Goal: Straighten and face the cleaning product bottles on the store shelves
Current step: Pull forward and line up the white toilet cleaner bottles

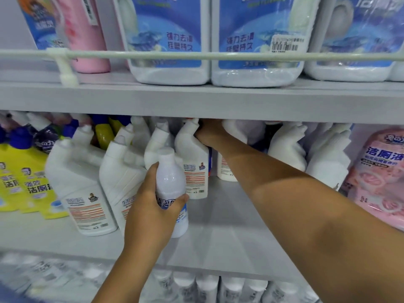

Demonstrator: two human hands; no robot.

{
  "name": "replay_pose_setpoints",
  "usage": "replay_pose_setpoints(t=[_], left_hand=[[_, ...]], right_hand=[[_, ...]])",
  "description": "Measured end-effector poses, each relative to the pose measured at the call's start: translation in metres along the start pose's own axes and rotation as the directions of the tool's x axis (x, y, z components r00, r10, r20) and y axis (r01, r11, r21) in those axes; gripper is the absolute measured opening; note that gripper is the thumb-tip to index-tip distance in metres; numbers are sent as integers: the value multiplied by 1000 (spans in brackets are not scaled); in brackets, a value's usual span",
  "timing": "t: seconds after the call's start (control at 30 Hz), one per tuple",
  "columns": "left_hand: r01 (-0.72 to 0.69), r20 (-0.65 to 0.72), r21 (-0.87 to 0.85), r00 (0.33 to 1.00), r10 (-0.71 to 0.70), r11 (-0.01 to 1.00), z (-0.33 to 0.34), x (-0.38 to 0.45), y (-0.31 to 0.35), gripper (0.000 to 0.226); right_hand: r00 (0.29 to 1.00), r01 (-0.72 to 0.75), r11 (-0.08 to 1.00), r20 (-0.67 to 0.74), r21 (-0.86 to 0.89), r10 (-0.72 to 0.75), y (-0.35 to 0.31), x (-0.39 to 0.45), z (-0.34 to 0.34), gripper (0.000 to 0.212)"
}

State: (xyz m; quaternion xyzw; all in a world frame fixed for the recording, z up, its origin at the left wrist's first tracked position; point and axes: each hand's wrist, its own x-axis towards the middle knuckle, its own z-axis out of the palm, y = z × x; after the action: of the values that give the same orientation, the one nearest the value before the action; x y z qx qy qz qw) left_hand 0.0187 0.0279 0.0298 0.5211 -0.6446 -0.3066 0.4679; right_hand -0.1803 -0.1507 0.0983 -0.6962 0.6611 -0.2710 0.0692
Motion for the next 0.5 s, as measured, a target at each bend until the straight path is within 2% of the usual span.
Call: replay_pose_setpoints(t=[0.13,0.23,0.3,0.4,0.5], left_hand=[[11,23,-18,1000,-11,1000,-3,0,-3,85],[32,16,-20,999,-32,999,-3,1,-10,76],[54,25,-28,998,-54,998,-1,3,-14,67],[66,80,-58,995,-61,996,7,7,-17,62],[36,131,-76,991,-26,996,22,13,-15,64]], right_hand=[[994,-82,995,-68,49,85,-2,-7,2,19],[971,-110,977,-189,182,144,3,-34,2,12],[941,-126,953,-271,274,203,5,-55,-2,20],[877,-156,942,-397,295,270,6,-81,-16,35],[856,-106,935,-447,339,259,6,-116,-27,29]])
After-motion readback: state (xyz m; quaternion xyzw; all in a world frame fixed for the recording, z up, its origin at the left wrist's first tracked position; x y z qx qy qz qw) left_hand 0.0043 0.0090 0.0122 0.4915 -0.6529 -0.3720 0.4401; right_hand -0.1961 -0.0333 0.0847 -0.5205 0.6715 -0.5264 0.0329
